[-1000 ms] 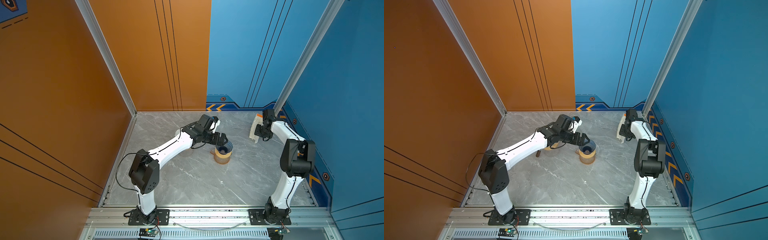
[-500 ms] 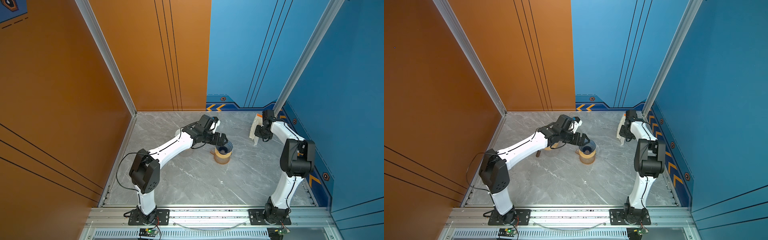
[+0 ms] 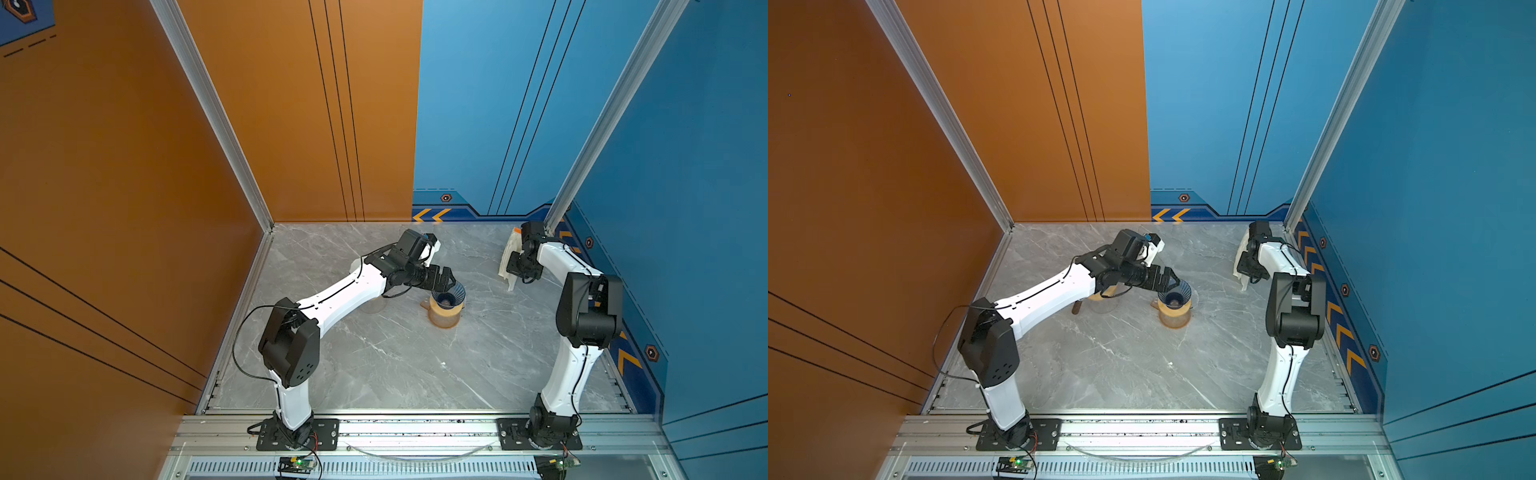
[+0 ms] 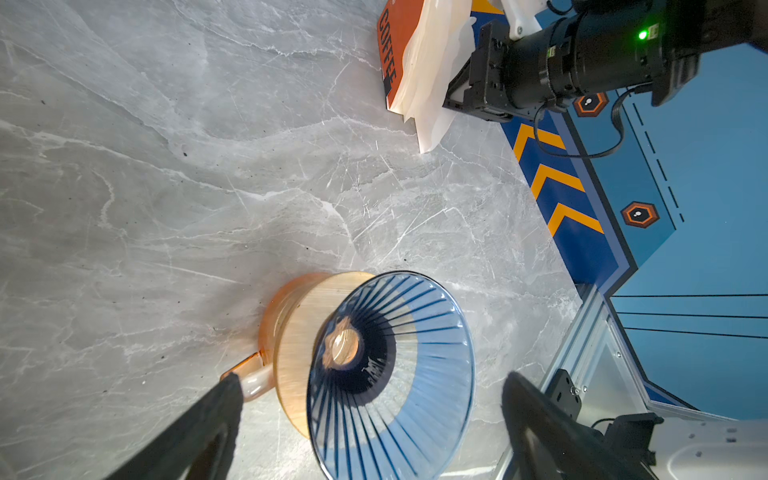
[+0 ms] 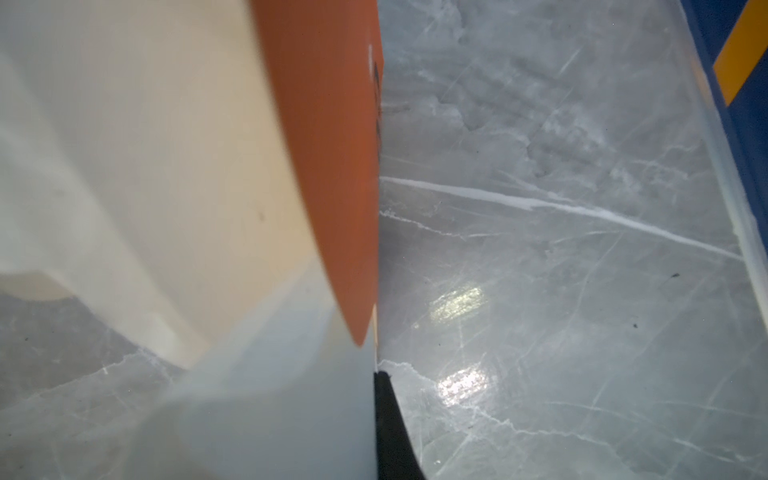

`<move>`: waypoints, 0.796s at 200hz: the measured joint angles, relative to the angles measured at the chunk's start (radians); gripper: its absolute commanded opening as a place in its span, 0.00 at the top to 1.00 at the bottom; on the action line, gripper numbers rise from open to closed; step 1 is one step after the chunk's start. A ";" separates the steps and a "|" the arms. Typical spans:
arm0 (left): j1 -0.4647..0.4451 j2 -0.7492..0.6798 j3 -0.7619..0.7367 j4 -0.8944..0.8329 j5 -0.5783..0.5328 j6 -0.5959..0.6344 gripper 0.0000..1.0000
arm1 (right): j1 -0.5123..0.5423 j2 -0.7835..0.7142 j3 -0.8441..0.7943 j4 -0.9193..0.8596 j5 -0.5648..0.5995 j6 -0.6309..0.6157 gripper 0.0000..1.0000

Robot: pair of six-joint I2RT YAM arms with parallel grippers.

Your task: Place the coffee filter in the dripper

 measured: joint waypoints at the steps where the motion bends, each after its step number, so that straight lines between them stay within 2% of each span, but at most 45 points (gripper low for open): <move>1: 0.000 0.000 0.000 0.000 0.000 0.000 0.02 | 0.000 0.000 0.000 0.001 0.000 0.000 1.00; 51: 0.000 0.000 0.000 0.000 0.000 0.000 0.02 | 0.013 -0.026 -0.014 0.009 0.019 0.000 1.00; 159: -0.007 -0.024 0.000 -0.008 0.000 0.001 0.02 | 0.023 -0.238 -0.040 0.001 0.044 0.003 1.00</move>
